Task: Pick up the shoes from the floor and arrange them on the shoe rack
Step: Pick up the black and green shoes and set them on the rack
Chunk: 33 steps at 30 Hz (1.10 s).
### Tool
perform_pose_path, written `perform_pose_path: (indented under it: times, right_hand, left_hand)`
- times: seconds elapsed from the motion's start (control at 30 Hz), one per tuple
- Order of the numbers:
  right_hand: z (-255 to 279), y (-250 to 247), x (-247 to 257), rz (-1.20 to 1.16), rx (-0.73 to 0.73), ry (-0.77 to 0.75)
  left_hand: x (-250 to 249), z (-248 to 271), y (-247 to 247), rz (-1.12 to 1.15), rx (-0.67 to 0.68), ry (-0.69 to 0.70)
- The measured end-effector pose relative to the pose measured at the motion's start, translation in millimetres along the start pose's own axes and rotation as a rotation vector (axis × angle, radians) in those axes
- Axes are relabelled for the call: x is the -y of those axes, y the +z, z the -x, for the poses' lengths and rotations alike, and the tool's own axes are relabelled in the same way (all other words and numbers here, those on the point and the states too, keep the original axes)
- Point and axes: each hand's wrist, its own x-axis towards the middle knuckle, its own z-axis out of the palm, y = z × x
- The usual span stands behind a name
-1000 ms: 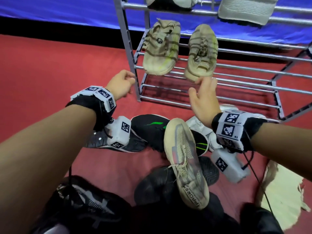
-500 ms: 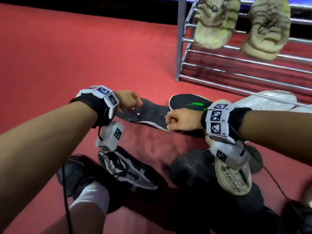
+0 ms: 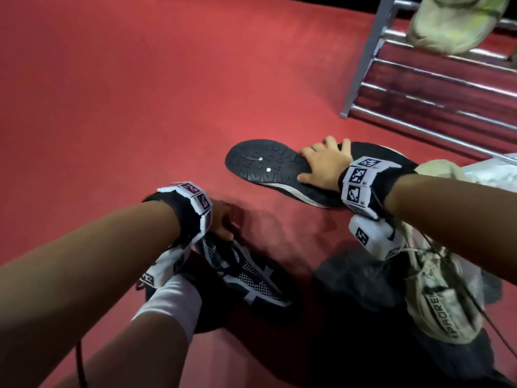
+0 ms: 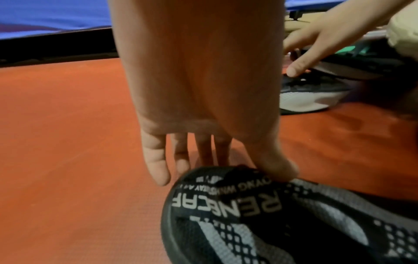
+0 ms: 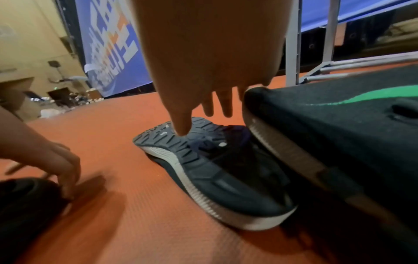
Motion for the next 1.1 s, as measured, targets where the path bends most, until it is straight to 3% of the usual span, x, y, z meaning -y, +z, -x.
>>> perform_pose_path:
  times: [0.07,0.17,0.27,0.47,0.53,0.6,0.7,0.77,0.8,0.93,1.1]
  right_hand:
    - [-1.3,-4.2,-8.9,0.023,0.042,0.033]
    - [-3.9,-8.3,-15.1,0.017,0.079,0.025]
    - [-5.7,-4.2,2.5,0.132,0.150,-0.049]
    - [-12.2,6.0,20.2,0.176,0.187,0.022]
    - [-11.6,0.4,14.9,-0.001,0.171,0.005]
    - [-10.1,-14.6,7.7,-0.336,0.236,-0.020]
    - [-7.4,-28.1,2.5,-1.074,0.467,-0.037]
    - [-14.5,-30.5,2.6,-1.436,0.496,0.026]
    - [-19.7,-31.1,1.9,-1.487,0.460,0.094]
    - [-37.3,-16.6,-20.3,-1.150,0.253,0.410]
    - [-29.8,-10.3,-28.5,-1.103,0.248,0.407]
  left_hand:
    - [-0.6,-0.6,0.7,-0.127,-0.057,-0.066]
    - [-1.3,-1.7,-0.3,-0.143,-0.067,-0.109]
    - [-1.2,-5.9,3.5,-0.192,-0.127,-0.059]
    - [-4.8,-12.6,4.7,-0.025,-0.182,0.089]
    - [-4.1,-12.9,4.6,0.004,-0.172,0.109]
    - [-3.2,-17.0,5.4,-0.001,-0.165,0.071]
    - [2.9,-10.6,0.7,-0.055,-0.322,0.046]
    - [7.2,-9.8,-7.9,-0.021,-0.421,-0.007]
    - [10.2,-8.2,-12.0,0.010,-0.458,-0.050]
    - [18.7,-5.0,-19.6,0.102,-0.462,-0.198]
    - [20.7,-9.9,-16.0,0.225,-0.408,-0.249]
